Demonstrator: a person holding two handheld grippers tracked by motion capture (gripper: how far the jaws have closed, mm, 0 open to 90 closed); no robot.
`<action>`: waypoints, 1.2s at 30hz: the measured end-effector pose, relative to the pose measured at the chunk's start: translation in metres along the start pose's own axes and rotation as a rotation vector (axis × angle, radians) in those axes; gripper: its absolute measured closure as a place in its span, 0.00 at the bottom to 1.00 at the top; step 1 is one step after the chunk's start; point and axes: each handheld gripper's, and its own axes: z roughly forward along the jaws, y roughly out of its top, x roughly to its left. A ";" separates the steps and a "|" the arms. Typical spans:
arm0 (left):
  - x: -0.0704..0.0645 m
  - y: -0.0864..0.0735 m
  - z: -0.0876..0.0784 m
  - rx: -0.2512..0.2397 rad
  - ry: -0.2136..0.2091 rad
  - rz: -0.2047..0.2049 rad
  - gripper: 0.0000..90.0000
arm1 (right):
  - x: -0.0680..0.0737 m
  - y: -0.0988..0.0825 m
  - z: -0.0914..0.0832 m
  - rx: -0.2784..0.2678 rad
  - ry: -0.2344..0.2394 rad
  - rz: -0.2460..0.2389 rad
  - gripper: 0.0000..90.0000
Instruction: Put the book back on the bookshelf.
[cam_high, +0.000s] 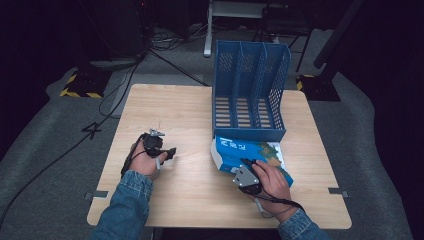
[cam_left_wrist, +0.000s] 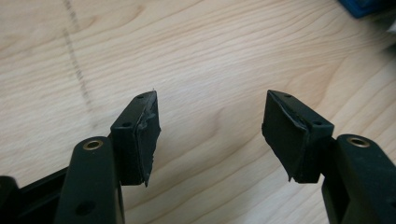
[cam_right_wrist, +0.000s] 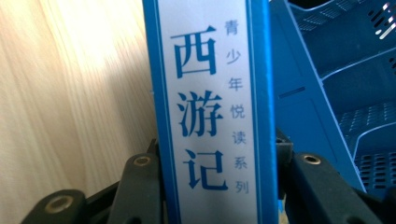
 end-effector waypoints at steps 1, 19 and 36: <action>0.003 -0.002 0.000 0.006 0.004 -0.002 0.41 | -0.002 0.001 -0.003 -0.001 0.015 0.010 0.68; 0.019 -0.011 0.007 -0.057 0.092 0.046 0.34 | -0.050 -0.004 -0.050 -0.214 0.198 0.355 0.68; 0.018 -0.010 0.011 -0.085 0.096 0.046 0.33 | -0.095 -0.052 -0.074 -0.448 0.276 0.737 0.69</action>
